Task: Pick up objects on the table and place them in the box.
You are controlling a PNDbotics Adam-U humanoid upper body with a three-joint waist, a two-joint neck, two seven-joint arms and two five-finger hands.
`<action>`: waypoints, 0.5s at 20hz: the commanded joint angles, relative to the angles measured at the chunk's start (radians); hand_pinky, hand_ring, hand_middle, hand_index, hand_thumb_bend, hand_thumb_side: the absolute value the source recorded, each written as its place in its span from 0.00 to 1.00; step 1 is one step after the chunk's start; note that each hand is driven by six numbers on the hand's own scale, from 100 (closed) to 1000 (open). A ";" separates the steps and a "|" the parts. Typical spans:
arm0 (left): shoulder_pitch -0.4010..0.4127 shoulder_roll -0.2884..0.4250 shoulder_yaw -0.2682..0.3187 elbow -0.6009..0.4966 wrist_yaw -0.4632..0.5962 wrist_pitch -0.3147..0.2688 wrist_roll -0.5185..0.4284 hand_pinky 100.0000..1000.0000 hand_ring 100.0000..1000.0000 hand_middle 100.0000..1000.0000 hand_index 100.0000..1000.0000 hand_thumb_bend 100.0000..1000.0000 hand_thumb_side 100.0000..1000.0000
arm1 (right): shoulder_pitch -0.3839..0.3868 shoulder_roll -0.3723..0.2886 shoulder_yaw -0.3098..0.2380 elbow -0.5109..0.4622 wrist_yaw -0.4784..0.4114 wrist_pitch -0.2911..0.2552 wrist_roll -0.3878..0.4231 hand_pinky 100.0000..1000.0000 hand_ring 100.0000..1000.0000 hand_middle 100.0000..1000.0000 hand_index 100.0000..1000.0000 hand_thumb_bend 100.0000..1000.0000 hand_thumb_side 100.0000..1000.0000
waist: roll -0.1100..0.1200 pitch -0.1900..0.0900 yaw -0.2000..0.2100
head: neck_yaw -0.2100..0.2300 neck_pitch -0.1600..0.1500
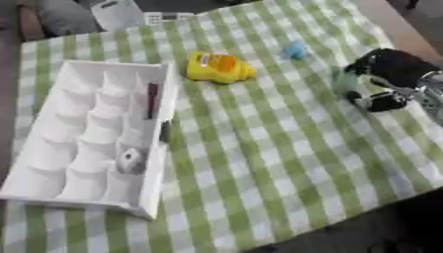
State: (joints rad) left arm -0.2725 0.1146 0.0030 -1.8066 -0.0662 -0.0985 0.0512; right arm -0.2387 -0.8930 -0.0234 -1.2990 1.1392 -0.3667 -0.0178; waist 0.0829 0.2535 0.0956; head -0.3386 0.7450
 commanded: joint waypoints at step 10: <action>-0.017 0.017 -0.001 -0.015 0.005 -0.001 -0.002 0.73 0.62 0.93 0.85 0.05 0.95 | -0.001 -0.003 0.008 -0.038 0.085 0.045 -0.172 0.68 0.45 0.09 0.18 0.39 0.27 | 0.004 0.004 0.000 | 0.007 -0.011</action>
State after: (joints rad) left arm -0.2726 0.1145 0.0029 -1.8066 -0.0661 -0.0984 0.0511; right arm -0.2361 -0.8741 -0.0109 -1.3199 1.2167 -0.3253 -0.1708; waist 0.0829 0.2536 0.0951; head -0.3344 0.7450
